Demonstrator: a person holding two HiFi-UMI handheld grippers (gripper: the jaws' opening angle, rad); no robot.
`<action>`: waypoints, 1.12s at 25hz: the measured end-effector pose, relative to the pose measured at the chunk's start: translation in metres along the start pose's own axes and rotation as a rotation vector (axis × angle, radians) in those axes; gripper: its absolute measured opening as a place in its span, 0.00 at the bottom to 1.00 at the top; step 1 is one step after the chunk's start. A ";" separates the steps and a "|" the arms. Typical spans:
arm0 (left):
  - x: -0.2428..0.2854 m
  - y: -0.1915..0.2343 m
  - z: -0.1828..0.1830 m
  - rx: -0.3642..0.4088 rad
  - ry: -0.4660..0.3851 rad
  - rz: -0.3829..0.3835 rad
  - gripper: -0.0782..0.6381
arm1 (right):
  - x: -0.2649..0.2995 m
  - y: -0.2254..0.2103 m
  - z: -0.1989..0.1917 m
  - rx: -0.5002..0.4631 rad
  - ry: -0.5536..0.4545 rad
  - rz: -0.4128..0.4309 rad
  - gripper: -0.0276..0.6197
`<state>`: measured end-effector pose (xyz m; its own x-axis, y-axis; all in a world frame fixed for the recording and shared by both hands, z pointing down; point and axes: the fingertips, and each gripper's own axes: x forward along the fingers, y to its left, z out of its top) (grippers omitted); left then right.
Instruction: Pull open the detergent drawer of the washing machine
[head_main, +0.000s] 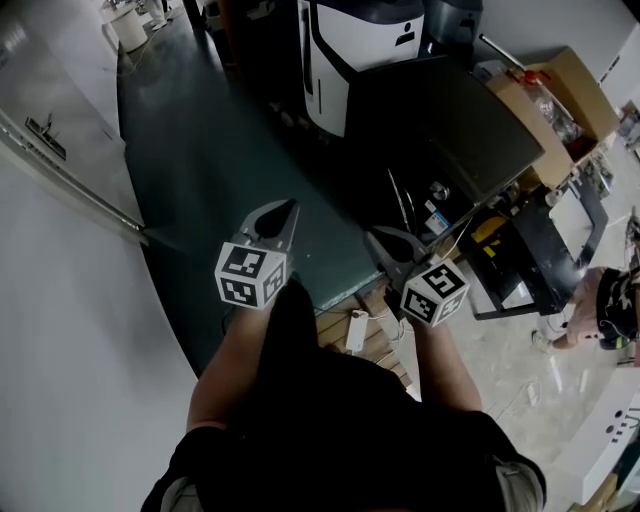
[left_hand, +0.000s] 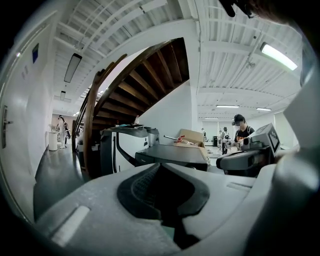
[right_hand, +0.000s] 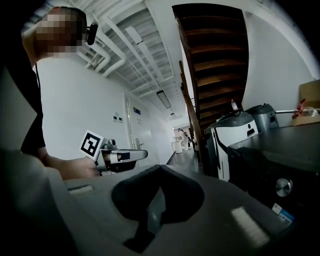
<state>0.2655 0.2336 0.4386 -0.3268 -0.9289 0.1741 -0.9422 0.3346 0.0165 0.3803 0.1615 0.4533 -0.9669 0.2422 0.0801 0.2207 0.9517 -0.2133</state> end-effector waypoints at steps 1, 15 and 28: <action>0.005 0.003 -0.003 -0.006 0.001 -0.003 0.12 | 0.004 -0.005 -0.001 -0.001 0.007 -0.006 0.05; 0.105 0.088 -0.011 -0.063 0.037 -0.050 0.12 | 0.105 -0.086 -0.006 0.061 0.089 -0.016 0.05; 0.224 0.260 -0.032 -0.132 0.112 -0.093 0.12 | 0.281 -0.191 -0.021 0.165 0.199 -0.094 0.05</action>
<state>-0.0500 0.1179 0.5130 -0.2218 -0.9358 0.2741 -0.9476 0.2731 0.1657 0.0689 0.0517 0.5369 -0.9343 0.2019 0.2938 0.0915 0.9323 -0.3500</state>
